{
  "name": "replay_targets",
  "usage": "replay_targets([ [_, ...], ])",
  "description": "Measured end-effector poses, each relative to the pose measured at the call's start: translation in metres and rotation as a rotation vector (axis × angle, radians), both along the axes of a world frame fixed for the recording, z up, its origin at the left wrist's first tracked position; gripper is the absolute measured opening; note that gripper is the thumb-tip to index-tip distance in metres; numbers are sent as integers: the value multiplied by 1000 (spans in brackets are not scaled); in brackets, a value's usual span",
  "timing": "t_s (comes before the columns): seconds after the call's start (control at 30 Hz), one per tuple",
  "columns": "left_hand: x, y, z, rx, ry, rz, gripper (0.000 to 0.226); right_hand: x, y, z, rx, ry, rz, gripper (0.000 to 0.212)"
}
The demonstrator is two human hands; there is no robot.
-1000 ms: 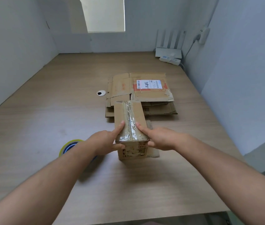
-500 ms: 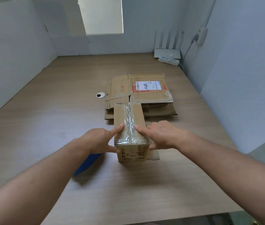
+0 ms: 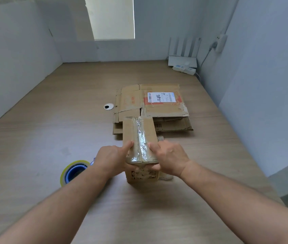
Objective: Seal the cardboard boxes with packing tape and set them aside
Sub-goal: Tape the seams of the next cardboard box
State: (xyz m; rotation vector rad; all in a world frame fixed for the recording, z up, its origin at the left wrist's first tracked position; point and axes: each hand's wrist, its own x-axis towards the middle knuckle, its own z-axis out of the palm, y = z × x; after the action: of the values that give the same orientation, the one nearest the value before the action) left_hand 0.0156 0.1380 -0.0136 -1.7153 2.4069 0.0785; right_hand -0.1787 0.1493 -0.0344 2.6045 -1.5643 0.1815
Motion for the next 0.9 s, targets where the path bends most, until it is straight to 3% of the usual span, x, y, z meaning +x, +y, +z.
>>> replay_targets([
  [0.1, 3, 5, -5, 83, 114, 95, 96, 2, 9, 9, 228, 15, -117, 89],
  [0.17, 17, 11, -9, 308, 406, 160, 107, 0, 13, 23, 359, -79, -196, 88],
  [0.23, 27, 23, -9, 506, 811, 198, 114, -1, 10, 36, 407, -209, -300, 80],
  [0.33, 17, 43, -14, 543, 1063, 288, 96, 14, 4, 46, 399, -278, -464, 94],
  [0.43, -12, 59, -13, 428, 1113, 340, 63, 26, 4, 46, 419, -50, -449, 109],
  [0.5, -20, 59, -6, 203, 1143, 462, 46, 17, 7, 46, 447, 48, -381, 110],
  [0.57, -17, 49, 1, -58, 1028, 568, 42, -6, 7, 51, 516, 51, -283, 110],
  [0.63, -10, 39, 3, -157, 899, 586, 54, -32, 4, 61, 610, 67, -181, 113],
  [0.73, -18, 30, 5, 25, 811, 562, 65, -58, 0, 67, 659, 123, -90, 109],
  [0.83, -39, 28, 1, 277, 894, 605, 62, -71, -4, 65, 589, 113, -106, 100],
  [0.9, -52, 32, -3, 347, 979, 670, 69, -82, -6, 62, 453, 56, -191, 94],
])
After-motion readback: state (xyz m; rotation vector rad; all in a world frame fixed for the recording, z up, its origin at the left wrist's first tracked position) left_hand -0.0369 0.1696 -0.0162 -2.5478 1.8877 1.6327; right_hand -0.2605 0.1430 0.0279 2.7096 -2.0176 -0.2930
